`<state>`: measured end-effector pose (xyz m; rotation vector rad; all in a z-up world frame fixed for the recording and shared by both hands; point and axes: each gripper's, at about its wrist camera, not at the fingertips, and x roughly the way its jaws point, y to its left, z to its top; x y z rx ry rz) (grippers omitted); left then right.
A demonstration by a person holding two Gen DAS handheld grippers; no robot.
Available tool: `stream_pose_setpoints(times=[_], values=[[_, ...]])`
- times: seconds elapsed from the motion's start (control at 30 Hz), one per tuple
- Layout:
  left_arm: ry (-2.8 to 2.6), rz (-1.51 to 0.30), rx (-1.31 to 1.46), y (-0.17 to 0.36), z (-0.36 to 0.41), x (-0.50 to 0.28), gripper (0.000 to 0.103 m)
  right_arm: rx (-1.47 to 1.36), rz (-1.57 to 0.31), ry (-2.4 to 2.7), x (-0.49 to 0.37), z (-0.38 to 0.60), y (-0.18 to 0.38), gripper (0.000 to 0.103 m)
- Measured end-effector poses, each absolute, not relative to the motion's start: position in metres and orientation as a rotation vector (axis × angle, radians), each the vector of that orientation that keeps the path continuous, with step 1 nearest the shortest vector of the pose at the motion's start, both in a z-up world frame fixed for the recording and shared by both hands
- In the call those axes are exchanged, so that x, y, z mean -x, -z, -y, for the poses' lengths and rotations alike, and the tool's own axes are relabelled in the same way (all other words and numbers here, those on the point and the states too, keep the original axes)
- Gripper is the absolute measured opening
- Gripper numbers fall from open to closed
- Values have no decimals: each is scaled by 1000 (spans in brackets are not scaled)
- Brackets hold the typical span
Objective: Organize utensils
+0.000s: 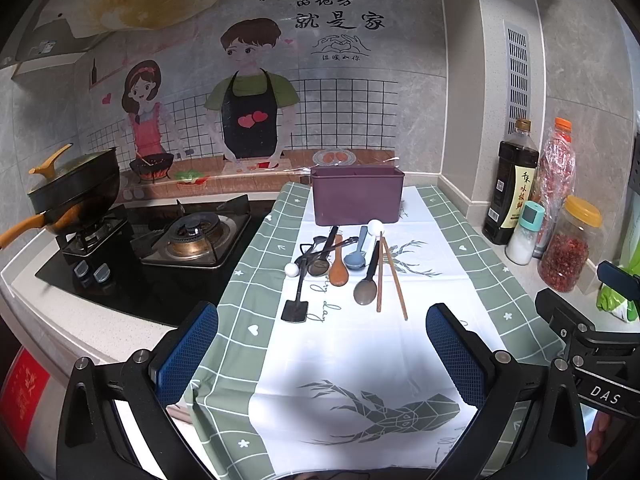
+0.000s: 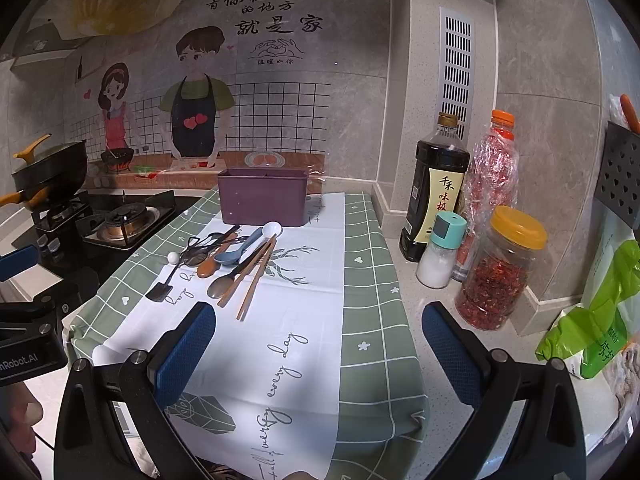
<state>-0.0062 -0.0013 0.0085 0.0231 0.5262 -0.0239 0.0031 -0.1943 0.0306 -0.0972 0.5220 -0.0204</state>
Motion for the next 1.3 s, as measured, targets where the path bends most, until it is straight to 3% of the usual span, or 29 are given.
stream_pose_setpoints(times=[0.9, 1.3], values=[[23, -514, -25, -11, 3, 4, 103, 94, -509, 31, -8, 196, -36, 103], [37, -519, -8, -17, -4, -37, 103, 119, -499, 56, -43, 194, -38, 103]])
